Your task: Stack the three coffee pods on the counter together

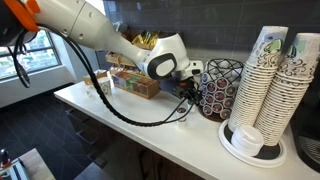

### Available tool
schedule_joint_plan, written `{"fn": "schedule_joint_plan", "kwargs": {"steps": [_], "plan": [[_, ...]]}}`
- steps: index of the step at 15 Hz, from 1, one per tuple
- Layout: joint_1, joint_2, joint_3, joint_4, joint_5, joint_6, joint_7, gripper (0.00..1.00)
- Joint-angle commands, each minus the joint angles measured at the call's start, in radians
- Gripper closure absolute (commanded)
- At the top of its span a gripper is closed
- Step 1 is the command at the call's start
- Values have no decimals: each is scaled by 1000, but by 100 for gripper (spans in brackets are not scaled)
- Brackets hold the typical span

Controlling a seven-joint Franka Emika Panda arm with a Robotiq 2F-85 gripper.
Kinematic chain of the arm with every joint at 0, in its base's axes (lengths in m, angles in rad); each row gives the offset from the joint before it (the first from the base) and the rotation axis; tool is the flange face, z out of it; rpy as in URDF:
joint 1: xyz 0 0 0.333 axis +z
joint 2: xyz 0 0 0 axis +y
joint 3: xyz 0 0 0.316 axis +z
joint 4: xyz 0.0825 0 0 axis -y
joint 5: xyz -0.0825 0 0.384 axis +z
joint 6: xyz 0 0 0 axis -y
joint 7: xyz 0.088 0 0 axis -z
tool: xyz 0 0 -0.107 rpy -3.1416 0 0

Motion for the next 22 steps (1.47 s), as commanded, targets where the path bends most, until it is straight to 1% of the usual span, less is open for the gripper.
{"fn": "schedule_joint_plan", "kwargs": {"steps": [1,8,11,16,22], "plan": [[5,-118,2,-111,-11,-4,-28,72],[7,-269,-12,-222,-30,-22,-84,72],[16,-308,-28,-253,-74,-51,-101,72],[17,-330,-28,-287,-110,-107,-130,72],[21,-314,-31,-303,-124,-87,-136,72]]}}
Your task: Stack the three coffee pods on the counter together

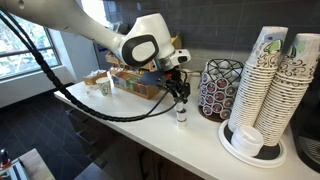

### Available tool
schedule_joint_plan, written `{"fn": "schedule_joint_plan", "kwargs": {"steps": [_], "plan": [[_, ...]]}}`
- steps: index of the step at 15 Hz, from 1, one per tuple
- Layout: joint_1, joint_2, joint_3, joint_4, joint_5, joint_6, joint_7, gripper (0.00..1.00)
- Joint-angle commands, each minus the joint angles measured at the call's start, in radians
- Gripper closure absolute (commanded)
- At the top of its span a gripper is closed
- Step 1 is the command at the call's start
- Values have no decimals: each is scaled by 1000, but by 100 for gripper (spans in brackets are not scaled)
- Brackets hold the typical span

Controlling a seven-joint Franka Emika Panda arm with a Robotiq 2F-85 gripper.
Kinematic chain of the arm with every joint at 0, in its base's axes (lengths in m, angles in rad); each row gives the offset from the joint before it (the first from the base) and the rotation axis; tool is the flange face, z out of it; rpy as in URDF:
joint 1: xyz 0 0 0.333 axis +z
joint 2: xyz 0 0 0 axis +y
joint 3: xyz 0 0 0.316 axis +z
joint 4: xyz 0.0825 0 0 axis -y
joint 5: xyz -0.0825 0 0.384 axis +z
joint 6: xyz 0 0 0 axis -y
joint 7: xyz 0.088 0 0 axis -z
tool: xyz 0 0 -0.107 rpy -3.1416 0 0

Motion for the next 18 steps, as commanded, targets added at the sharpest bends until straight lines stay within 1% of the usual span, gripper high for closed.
{"fn": "schedule_joint_plan", "kwargs": {"steps": [1,18], "plan": [[12,-9,-15,-26,-22,10,-5,72],[4,30,-15,-13,5,90,1,72]]}}
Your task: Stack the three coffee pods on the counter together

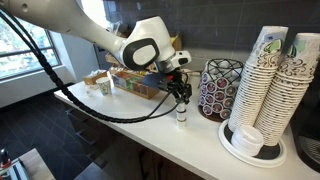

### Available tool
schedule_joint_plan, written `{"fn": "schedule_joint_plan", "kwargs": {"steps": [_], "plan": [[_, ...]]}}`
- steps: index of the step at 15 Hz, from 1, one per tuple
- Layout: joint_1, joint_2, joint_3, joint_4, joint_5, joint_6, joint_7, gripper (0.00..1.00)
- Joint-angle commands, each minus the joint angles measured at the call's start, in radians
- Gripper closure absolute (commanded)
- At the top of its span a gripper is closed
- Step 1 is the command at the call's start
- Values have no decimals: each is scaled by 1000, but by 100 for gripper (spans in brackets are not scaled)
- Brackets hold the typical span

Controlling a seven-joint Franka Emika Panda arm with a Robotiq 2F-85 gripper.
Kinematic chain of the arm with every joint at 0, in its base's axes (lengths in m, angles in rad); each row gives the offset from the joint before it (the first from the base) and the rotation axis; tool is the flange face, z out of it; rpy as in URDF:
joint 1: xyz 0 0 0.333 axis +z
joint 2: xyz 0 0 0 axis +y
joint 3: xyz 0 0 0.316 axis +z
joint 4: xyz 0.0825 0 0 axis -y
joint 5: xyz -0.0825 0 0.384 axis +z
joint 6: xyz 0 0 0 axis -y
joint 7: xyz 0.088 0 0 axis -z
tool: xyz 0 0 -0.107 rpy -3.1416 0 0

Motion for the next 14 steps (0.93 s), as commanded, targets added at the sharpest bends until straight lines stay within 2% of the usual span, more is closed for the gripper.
{"fn": "schedule_joint_plan", "kwargs": {"steps": [1,8,9,10,12,14], "plan": [[2,15,-9,-5,11,38,-1,72],[4,25,-13,-2,-1,42,8,72],[7,26,-18,-1,-9,44,23,59],[7,27,-17,0,-4,44,24,22],[7,24,-18,2,-2,47,34,19],[5,14,-17,-2,5,49,32,5]]}}
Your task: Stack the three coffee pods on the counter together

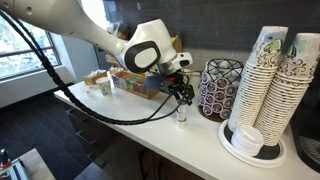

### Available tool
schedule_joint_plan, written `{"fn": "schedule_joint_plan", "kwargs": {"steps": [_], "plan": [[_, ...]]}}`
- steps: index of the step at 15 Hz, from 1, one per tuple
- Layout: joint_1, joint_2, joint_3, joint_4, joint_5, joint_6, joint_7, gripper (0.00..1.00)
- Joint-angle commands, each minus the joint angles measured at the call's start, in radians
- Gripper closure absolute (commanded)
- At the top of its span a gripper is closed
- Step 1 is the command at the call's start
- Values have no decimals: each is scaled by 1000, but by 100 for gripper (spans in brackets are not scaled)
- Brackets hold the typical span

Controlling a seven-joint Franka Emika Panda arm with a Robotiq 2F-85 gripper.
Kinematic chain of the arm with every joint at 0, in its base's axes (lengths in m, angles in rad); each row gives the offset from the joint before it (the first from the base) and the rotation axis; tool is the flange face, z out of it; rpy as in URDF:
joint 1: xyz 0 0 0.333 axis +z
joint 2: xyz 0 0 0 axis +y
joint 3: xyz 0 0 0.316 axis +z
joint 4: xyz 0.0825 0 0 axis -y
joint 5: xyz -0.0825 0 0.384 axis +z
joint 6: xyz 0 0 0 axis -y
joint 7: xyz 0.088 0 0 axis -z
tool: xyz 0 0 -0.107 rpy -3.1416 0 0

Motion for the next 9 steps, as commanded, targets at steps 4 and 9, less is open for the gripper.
{"fn": "schedule_joint_plan", "kwargs": {"steps": [4,9], "plan": [[2,-46,-11,-23,13,23,6,0],[2,-143,-19,-67,11,15,-17,0]]}}
